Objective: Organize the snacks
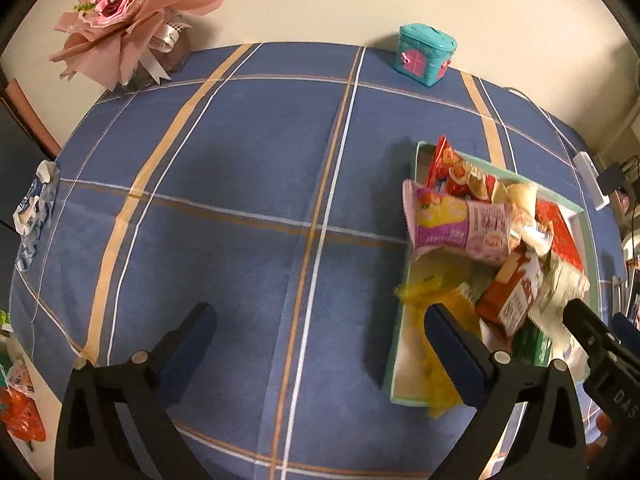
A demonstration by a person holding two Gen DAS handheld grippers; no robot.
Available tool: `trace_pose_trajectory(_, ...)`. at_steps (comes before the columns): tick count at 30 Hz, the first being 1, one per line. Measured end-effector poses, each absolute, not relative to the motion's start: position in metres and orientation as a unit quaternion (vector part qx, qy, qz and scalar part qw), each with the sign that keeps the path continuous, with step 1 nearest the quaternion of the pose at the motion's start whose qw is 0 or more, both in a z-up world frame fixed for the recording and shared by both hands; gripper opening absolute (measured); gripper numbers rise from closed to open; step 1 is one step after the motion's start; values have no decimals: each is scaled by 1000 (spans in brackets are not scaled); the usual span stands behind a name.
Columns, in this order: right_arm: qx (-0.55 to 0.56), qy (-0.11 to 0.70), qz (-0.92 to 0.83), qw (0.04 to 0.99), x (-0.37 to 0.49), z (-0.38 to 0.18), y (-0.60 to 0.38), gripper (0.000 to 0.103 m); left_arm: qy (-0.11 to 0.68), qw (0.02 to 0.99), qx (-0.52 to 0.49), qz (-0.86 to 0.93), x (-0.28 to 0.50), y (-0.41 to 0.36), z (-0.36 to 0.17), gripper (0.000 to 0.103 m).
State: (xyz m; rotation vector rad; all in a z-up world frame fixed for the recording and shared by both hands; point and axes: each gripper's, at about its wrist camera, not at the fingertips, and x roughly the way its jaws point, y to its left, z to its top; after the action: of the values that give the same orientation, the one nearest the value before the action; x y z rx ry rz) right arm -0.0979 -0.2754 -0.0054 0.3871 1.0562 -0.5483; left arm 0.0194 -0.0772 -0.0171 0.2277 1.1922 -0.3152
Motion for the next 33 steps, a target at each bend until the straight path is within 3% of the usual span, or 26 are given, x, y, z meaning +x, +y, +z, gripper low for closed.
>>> trace_pose_trajectory(33, 173, 489, -243, 820, -168, -5, -209, 103, 550, 811, 115, -164, -37, -31, -8, 103)
